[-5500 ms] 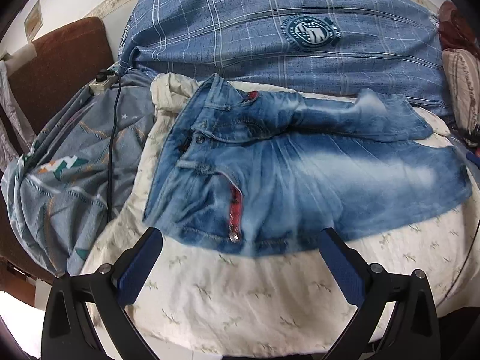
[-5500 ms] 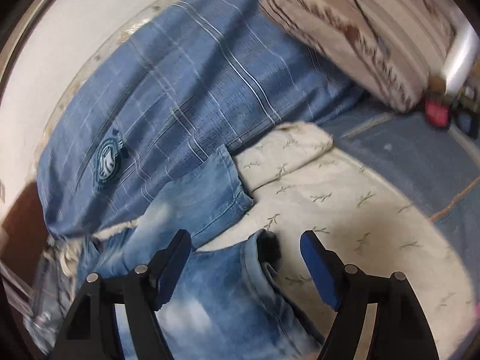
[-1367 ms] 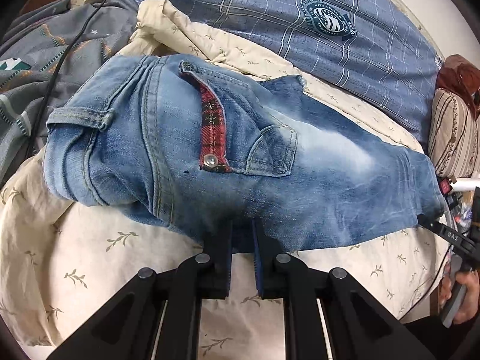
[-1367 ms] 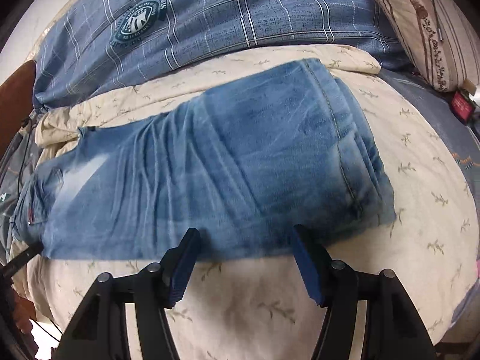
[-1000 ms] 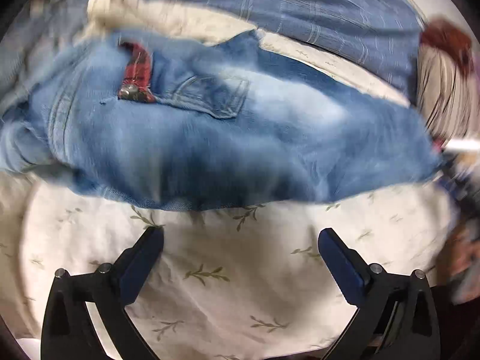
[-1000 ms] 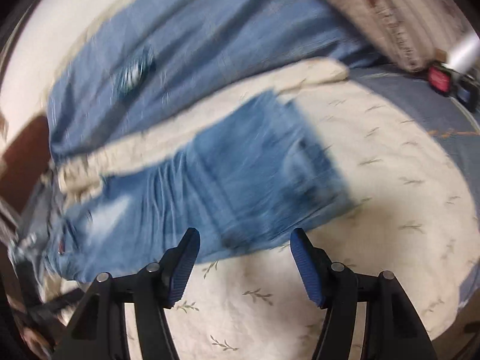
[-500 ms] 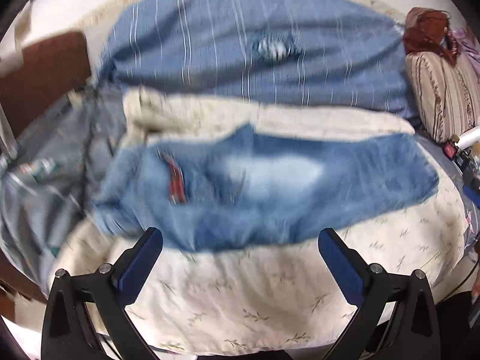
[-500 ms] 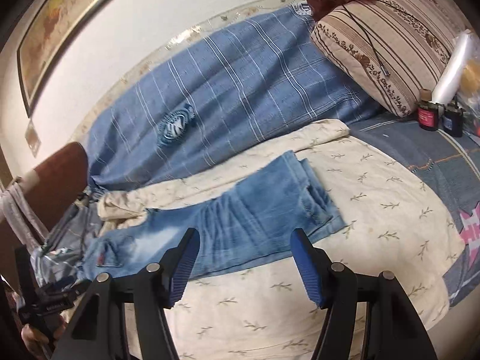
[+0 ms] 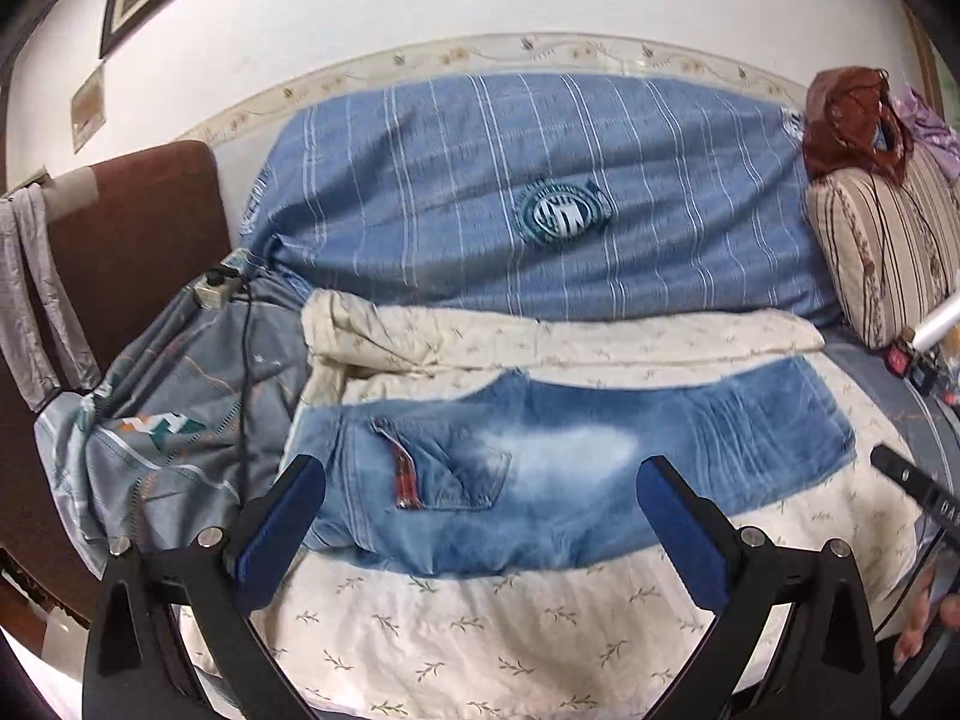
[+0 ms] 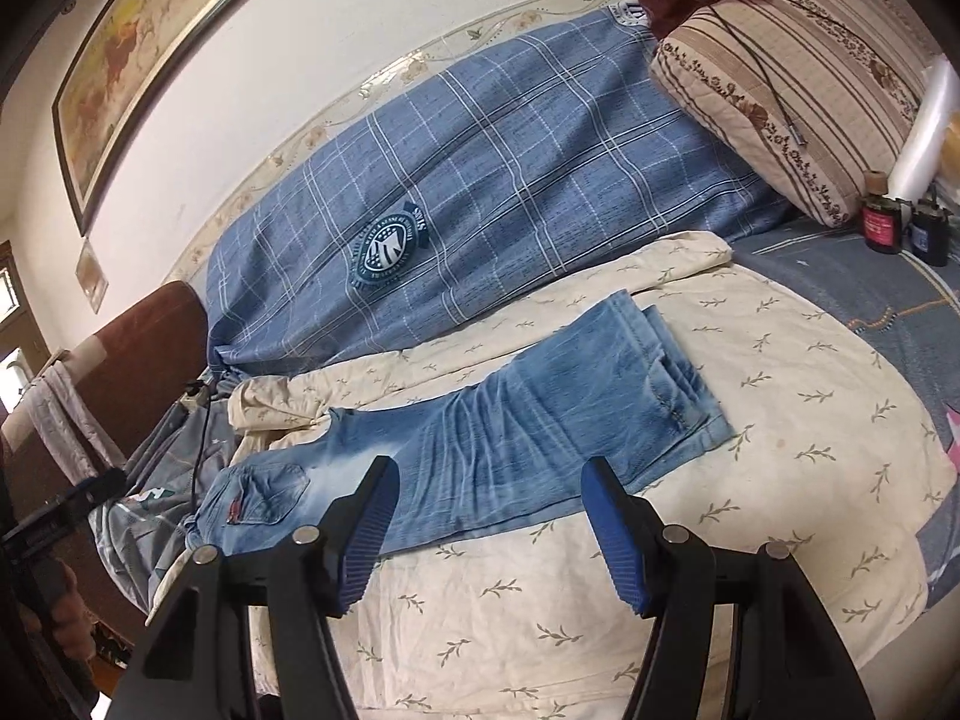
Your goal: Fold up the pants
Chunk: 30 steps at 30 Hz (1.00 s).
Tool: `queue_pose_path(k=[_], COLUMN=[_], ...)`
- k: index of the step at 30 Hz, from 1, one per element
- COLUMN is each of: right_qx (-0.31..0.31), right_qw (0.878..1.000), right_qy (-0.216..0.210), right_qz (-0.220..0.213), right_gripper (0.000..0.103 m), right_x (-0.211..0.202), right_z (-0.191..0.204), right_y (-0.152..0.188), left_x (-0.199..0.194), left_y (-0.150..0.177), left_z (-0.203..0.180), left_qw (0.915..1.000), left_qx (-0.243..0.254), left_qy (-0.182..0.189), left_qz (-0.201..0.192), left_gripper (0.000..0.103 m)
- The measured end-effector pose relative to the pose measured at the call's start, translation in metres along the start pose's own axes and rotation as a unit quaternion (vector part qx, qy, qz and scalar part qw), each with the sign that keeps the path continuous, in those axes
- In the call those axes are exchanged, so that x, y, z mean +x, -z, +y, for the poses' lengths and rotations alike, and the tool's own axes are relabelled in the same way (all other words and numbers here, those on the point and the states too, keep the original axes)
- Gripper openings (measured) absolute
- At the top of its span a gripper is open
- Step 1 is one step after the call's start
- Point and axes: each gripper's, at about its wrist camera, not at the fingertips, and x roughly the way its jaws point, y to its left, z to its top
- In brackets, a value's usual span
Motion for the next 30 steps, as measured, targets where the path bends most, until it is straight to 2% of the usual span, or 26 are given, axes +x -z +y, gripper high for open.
queue_pose_path(k=[6,13,17,23,26,30], right_qx=[-0.002,0.012,0.015,-0.041,-0.077,-0.105], right_qw=[1.0,0.999,0.999,0.999,0.997,0.994], right_qy=[-0.009,-0.024,-0.035,-0.023,-0.018,-0.009], right_qz=[-0.006,-0.024,-0.012,0.01,0.009,0.007], right_gripper=[0.067,0.068,0.068,0.068,0.068,0.068], right_x=[0.0,0.006,0.023,0.046,0.048,0.045], right_z=[0.003,0.006,0.014,0.045,0.059,0.066], right_y=[-0.001,-0.008,-0.01,-0.001,0.005,0.011], left_x=[-0.008,-0.015,-0.029,-0.042,-0.045,-0.039], left_y=[-0.012,-0.011,-0.011,-0.017,-0.017,-0.013], left_z=[0.002,0.016,0.035,0.058,0.059,0.057], left_qw=[0.9998,0.9994,0.9985,0.997,0.997,0.9976], left_qx=[-0.002,-0.018,-0.031,-0.054,-0.055,-0.058], left_qy=[-0.015,-0.031,-0.044,-0.054,-0.051,-0.038], left_qz=[-0.016,-0.005,-0.01,-0.014,-0.021,-0.008], left_gripper=[0.103,0.103,0.103,0.103,0.103,0.103])
